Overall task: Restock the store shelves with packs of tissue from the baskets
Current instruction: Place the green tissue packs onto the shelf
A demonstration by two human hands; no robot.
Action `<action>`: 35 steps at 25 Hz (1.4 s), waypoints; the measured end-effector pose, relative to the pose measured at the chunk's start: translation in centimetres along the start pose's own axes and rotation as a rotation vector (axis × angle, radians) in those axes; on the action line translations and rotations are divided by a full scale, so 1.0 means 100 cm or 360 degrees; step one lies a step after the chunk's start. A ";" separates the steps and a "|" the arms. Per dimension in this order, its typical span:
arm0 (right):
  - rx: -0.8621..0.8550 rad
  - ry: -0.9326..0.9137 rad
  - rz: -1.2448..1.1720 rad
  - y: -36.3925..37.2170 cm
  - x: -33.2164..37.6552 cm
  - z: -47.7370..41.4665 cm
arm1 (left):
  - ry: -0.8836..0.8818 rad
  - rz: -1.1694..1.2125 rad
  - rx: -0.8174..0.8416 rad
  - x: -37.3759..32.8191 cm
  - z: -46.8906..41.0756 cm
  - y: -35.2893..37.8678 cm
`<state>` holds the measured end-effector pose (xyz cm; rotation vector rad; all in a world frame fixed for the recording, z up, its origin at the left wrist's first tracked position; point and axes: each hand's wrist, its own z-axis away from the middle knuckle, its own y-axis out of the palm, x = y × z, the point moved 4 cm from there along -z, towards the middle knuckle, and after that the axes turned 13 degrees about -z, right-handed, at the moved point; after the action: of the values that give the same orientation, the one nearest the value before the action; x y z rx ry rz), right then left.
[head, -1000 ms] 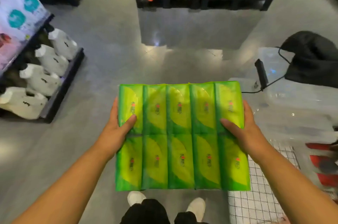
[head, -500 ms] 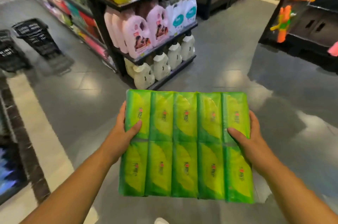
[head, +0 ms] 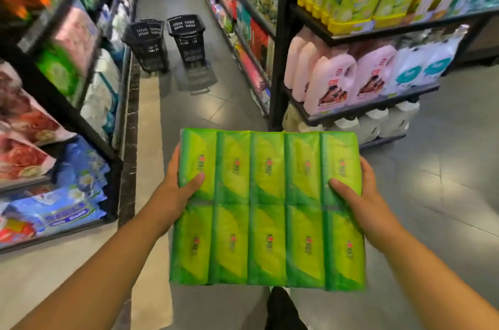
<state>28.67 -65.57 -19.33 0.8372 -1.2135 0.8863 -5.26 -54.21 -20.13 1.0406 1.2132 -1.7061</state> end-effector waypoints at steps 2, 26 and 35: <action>0.0142 0.0011 0.0028 0.040 0.010 -0.064 | -0.0055 0.0041 -0.0149 -0.003 -0.037 -0.027; 0.1016 0.0089 0.0045 0.638 0.089 -0.593 | -0.0306 0.0377 -0.1088 0.005 -0.484 -0.426; 0.1430 0.0131 0.0060 0.848 0.108 -0.797 | -0.0489 0.0328 -0.1641 0.005 -0.656 -0.531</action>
<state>-14.07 43.16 -15.72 1.4643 -0.7259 1.5145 -42.47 21.48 -17.19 0.2402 1.4412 -0.8130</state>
